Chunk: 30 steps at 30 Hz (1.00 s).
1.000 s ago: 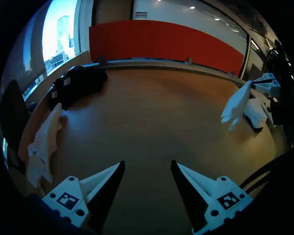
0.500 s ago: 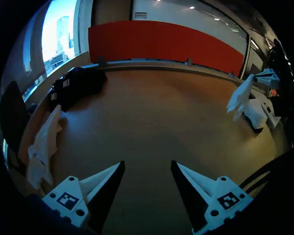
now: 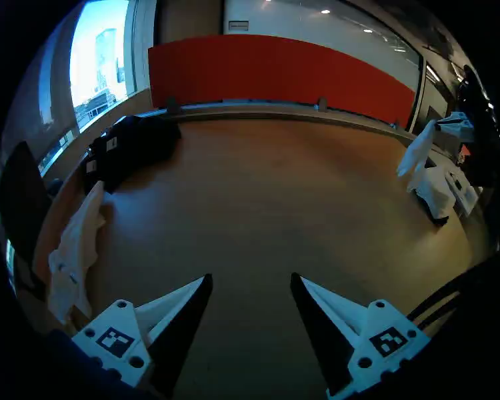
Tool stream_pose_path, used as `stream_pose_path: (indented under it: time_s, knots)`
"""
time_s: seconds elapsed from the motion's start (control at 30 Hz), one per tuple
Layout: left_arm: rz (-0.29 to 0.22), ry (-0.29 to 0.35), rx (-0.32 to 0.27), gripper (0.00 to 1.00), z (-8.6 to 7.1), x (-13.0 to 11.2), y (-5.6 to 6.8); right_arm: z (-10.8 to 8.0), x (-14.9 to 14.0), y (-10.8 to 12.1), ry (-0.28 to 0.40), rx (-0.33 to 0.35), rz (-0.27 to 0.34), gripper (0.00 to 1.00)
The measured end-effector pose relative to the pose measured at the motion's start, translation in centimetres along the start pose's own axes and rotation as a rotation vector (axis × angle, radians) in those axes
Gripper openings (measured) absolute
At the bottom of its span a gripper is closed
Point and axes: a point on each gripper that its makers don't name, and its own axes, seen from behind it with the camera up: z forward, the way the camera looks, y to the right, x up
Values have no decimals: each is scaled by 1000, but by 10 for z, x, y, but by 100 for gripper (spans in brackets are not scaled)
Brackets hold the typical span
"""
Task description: Fold towel
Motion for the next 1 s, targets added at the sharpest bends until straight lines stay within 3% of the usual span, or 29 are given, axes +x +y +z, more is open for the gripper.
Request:
stream_pose_path:
  time_s: [0.6, 1.0]
  knots:
    - [12, -10, 7, 86, 5, 4, 4, -20, -25, 80, -43, -102, 21, 5]
    - [28, -13, 1, 86, 11, 10, 13, -37, -41, 125, -83, -152, 22, 5]
